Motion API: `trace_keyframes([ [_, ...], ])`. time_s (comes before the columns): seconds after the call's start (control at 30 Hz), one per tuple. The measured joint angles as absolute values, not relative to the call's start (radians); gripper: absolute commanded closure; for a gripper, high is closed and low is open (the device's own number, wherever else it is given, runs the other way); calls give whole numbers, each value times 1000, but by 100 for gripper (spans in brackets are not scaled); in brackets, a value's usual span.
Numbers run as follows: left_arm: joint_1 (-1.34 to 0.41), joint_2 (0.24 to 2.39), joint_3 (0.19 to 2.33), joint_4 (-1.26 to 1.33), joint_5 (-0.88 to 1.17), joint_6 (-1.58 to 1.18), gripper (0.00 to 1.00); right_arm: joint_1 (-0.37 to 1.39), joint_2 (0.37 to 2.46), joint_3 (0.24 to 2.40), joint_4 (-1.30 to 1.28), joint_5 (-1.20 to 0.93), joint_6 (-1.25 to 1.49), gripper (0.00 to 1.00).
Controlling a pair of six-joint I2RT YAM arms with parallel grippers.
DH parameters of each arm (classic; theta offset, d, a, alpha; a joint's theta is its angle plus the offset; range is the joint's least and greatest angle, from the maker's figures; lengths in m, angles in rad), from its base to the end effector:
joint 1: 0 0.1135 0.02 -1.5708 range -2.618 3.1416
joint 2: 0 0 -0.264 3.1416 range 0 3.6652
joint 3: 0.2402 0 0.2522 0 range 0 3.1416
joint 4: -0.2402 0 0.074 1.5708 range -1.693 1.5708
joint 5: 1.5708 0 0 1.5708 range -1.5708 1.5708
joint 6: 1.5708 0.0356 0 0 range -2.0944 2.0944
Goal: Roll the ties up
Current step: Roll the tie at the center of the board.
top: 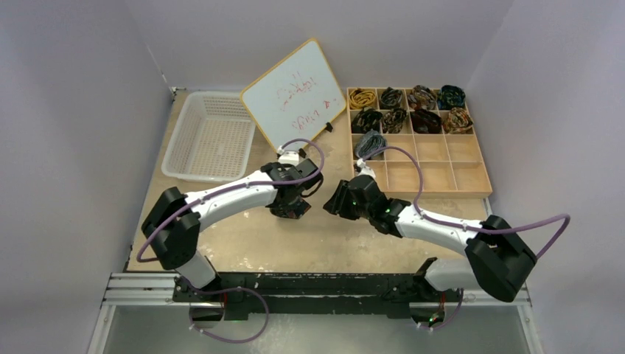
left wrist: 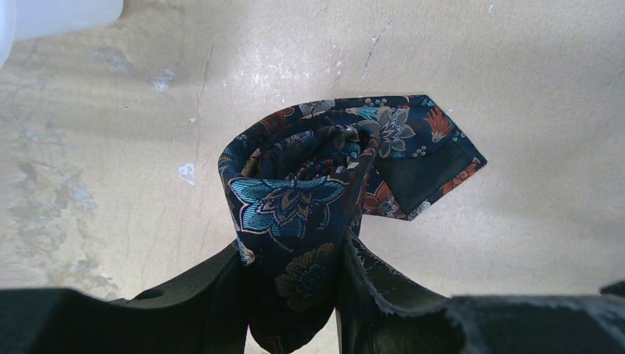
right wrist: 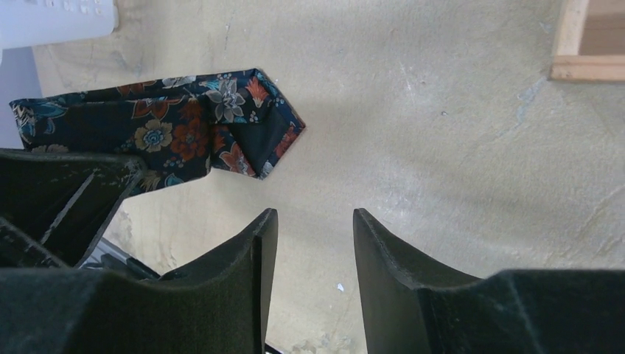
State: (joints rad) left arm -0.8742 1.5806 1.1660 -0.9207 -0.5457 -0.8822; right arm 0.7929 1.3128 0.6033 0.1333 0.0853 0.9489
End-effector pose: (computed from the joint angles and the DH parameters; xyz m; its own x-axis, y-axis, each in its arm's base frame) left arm 0.2037 -0.2147 0.2322 -0.8427 -0.0212 -0.5380 -0.1145 0.9834 0.1405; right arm 0.1912 0.1898 0.1951 -0.7589 0.3836 -0.5262 -0.0735 0.7525 0.6545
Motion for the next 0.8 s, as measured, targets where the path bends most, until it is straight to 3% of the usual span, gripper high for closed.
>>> trace_keyframes([
  [0.37,-946,1773,1290,-1015,-677,-899,61,792,1196,536,125,122,1006,45],
  [0.67,-977,1835,1369,-1004,-677,-870,42,759,1123,501,111,142,1040,40],
  [0.8,-976,1853,1399,-976,-633,-834,39,713,1096,475,121,128,1048,39],
])
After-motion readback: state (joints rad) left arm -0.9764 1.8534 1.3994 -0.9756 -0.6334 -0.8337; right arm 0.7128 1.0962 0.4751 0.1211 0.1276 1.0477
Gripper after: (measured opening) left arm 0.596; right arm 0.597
